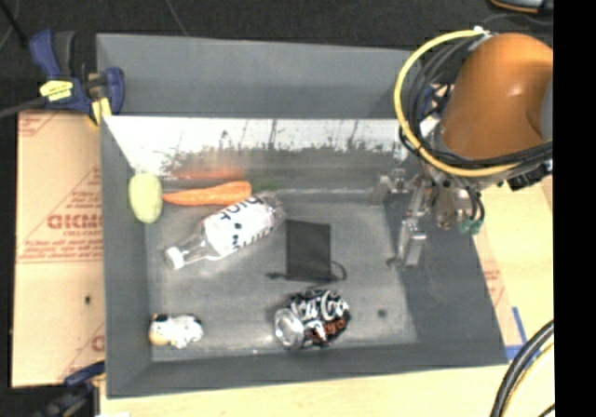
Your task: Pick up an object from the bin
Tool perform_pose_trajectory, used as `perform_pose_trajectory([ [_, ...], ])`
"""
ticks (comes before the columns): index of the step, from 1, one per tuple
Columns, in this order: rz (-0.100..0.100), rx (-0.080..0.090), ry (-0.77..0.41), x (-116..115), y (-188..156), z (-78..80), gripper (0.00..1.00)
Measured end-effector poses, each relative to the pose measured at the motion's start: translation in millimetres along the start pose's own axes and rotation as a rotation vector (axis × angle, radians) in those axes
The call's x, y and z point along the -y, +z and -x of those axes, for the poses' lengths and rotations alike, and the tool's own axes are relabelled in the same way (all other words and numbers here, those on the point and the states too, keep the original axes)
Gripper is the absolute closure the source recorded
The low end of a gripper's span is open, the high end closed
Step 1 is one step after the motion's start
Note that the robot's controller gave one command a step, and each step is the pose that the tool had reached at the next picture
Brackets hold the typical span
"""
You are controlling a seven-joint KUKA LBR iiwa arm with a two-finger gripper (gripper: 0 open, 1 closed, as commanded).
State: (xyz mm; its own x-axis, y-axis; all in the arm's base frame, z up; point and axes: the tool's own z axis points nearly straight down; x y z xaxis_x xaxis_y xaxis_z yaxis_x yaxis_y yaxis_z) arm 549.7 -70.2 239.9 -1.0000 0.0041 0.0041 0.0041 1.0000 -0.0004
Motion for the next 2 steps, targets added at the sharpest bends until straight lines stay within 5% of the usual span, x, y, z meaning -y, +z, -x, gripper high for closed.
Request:
perform_pose_trajectory([
  [1, -0.001, 0.008, -0.002, 0, -5, 1.2, 0.0],
  [2, -0.001, 0.01, -0.098, -14, 37, -9.0, 0.0],
])
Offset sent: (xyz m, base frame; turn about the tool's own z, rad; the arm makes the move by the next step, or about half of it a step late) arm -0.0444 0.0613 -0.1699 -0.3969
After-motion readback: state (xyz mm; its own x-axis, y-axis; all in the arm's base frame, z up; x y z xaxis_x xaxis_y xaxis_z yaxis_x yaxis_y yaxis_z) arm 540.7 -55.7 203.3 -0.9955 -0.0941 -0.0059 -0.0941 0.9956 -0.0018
